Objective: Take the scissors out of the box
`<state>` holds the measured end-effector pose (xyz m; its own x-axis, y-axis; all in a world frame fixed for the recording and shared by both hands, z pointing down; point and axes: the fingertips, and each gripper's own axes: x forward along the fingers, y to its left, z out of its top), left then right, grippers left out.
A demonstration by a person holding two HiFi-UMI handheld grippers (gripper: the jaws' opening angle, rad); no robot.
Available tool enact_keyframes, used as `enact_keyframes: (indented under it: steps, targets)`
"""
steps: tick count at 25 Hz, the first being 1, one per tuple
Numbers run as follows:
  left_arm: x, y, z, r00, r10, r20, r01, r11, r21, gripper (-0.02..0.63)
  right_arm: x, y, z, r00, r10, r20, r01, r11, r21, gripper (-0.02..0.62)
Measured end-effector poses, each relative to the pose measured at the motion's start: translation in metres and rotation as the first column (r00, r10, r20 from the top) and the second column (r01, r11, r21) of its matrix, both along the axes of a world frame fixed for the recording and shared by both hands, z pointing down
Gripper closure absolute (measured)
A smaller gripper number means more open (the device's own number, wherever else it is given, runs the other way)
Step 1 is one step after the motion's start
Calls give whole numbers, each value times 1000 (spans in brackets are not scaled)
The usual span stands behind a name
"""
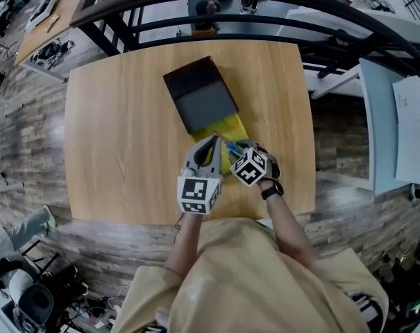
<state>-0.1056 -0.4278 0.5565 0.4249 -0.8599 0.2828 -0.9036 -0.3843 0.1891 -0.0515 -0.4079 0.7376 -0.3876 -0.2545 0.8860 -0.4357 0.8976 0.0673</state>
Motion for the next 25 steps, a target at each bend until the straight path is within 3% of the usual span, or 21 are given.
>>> enact_keyframes:
  steps: [11,20,25]
  targets:
    - [-16,-5,10,1000,-26,-13,26,999,-21,594,0,2,51,976,-106,-189,91,992,-84,469]
    - [-25,8,6,999,-51,-15,51,999,-18,594,0,13,55,989,-52,-140,40,995,-86,512]
    - [-28,19,-3,998,-66,-6,66,998,-8,594,2,18,42,996,0,-92,-1,1000,-10,514]
